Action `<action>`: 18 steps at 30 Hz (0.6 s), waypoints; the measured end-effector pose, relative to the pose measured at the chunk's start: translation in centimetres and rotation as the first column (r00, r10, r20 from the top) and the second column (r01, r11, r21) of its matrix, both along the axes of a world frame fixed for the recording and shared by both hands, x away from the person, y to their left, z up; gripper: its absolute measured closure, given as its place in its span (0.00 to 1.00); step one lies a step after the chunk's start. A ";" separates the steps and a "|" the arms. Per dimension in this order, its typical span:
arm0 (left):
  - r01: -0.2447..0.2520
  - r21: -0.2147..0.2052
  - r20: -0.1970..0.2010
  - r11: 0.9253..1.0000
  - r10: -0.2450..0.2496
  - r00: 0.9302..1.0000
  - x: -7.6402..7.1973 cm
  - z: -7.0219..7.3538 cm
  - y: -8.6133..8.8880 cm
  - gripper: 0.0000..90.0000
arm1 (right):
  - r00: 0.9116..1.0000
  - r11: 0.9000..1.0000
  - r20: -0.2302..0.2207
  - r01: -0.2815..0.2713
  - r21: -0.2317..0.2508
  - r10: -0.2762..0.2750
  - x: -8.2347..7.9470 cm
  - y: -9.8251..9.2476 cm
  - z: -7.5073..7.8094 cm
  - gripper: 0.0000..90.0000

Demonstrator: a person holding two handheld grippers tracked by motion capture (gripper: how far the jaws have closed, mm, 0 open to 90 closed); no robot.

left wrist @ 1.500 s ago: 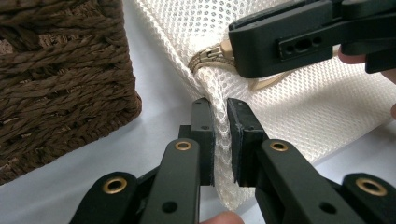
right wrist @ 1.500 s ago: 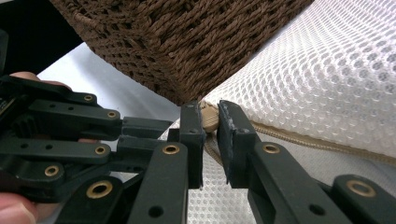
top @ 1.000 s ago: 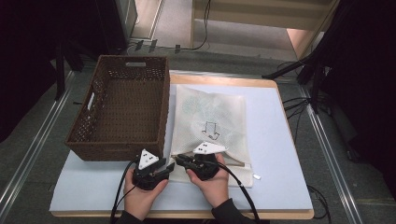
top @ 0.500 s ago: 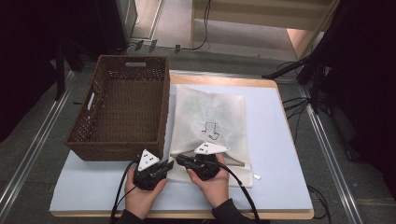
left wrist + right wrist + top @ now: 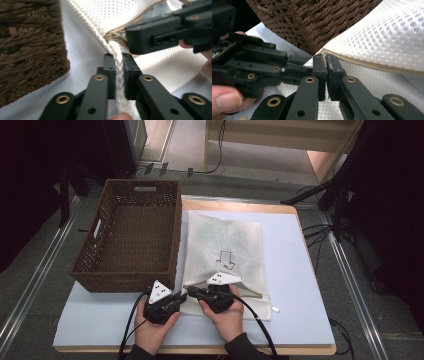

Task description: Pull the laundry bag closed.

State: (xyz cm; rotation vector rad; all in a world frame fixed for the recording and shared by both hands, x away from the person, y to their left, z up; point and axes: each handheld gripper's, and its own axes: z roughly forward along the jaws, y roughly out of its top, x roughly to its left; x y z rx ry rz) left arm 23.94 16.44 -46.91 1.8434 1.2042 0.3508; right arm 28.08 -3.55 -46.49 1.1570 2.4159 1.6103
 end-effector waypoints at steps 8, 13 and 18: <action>-0.024 -0.049 -0.001 0.999 0.024 1.000 0.3 0.2 0.4 0.91 | 1.000 1.000 -0.006 0.002 -0.004 -0.002 0.0 -0.1 -0.2 0.98; -0.018 -0.055 0.019 0.998 0.019 1.000 0.2 0.2 0.3 0.96 | 1.000 1.000 -0.005 0.015 -0.010 -0.015 -0.1 -0.1 -0.3 0.98; -0.018 -0.072 0.033 0.997 0.020 0.999 0.1 0.1 0.4 0.97 | 1.000 0.999 -0.001 0.026 -0.022 -0.026 -0.2 -0.2 -0.3 0.98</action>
